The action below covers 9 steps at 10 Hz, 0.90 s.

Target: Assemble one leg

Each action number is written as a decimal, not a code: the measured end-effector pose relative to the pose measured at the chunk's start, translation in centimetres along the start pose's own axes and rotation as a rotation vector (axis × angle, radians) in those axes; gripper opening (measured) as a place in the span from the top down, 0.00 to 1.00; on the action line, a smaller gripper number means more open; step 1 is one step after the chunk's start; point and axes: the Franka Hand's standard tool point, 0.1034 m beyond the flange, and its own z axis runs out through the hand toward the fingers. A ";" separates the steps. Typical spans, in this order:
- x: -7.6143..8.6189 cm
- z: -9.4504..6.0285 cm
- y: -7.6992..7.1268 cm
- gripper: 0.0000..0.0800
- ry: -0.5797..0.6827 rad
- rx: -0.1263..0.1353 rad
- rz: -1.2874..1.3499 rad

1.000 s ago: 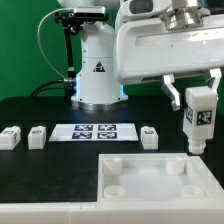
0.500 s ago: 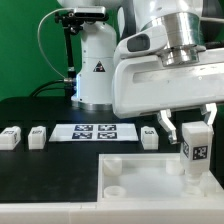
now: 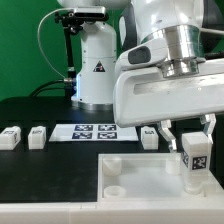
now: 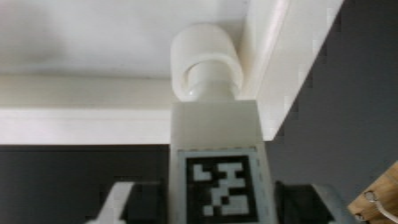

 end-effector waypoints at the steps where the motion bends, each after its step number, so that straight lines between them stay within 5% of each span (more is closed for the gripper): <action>1: -0.2 0.2 -0.2 0.64 0.001 0.002 -0.001; 3: -0.4 0.4 -0.1 0.64 0.000 0.001 -0.003; 6: -0.4 0.4 -0.1 0.23 -0.001 0.001 -0.006; 9: -0.4 0.4 -0.1 0.20 -0.001 0.001 -0.010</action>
Offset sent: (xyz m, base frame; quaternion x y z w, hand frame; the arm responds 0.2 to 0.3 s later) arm 0.0000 0.0000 0.0000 0.0000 0.0000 0.0000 1.0000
